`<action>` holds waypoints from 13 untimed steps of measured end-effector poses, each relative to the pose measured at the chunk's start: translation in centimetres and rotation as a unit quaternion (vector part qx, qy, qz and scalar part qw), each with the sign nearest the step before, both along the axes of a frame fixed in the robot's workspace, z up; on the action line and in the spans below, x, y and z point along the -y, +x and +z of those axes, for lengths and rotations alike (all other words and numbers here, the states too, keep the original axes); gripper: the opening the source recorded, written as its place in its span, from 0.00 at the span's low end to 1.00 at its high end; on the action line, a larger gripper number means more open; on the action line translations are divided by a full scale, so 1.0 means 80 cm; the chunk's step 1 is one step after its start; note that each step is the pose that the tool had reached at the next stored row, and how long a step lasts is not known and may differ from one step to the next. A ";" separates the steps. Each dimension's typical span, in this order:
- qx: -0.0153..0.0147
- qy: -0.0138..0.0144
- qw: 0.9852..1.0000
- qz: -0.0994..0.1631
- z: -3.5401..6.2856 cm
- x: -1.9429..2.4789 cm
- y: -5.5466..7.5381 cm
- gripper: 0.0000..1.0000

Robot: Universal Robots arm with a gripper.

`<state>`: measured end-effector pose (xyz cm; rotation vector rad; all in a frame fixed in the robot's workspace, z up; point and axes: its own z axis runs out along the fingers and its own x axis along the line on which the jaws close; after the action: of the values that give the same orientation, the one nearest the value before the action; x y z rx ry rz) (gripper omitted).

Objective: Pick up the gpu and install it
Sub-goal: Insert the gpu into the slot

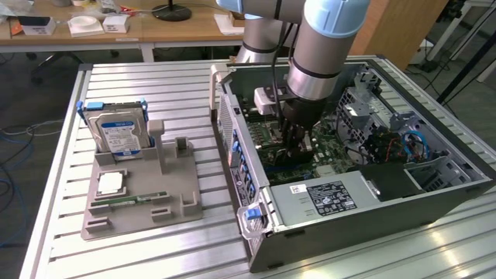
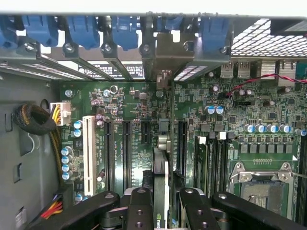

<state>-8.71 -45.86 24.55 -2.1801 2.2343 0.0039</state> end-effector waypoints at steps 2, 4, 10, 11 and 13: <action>0.000 0.000 1.000 0.000 0.000 0.0000 0.000 0.26; 0.000 0.000 1.000 0.000 0.000 0.0000 0.000 0.26; 0.000 0.000 1.000 0.000 0.000 0.0000 0.000 0.26; 0.000 0.000 1.000 0.000 0.000 0.0000 0.000 0.26; 0.000 0.000 1.000 0.000 0.000 0.0000 0.000 0.26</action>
<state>-8.70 -45.86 24.55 -2.1803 2.2342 0.0036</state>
